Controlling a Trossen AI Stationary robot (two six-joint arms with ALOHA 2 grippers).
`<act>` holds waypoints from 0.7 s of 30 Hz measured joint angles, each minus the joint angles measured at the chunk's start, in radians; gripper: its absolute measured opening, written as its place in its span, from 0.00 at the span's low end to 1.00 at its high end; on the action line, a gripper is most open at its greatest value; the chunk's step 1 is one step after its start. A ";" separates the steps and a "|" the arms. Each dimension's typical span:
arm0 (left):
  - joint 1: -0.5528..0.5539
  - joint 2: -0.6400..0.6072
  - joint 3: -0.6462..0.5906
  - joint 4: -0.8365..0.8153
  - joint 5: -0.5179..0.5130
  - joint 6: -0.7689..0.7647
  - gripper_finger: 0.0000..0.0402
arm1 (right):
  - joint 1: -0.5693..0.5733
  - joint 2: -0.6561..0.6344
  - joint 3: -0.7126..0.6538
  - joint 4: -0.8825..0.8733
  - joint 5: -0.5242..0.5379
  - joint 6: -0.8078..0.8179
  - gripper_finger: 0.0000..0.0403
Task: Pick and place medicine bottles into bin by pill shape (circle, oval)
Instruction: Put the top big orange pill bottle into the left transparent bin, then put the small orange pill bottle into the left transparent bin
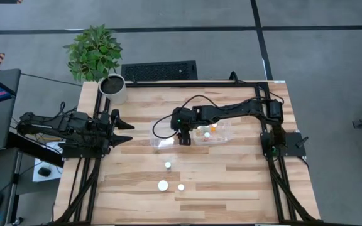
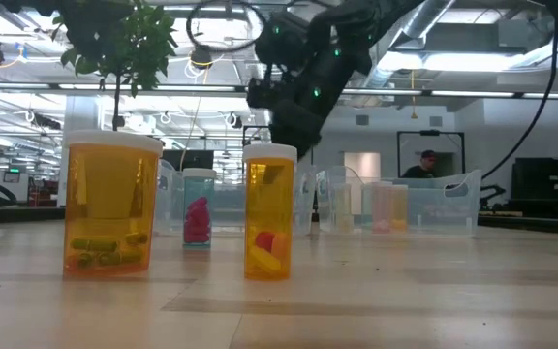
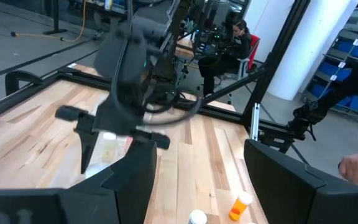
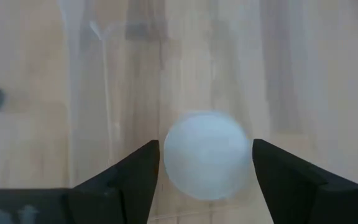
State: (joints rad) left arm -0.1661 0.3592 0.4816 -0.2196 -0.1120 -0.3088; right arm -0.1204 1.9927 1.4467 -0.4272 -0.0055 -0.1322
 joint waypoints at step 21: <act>0.000 0.000 0.000 -0.008 0.000 -0.006 0.59 | 0.429 -0.202 0.087 -0.285 0.047 0.175 0.66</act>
State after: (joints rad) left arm -0.1661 0.3595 0.4816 -0.2276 -0.1116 -0.3147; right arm 0.3082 1.7910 1.5334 -0.7124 0.0418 0.0430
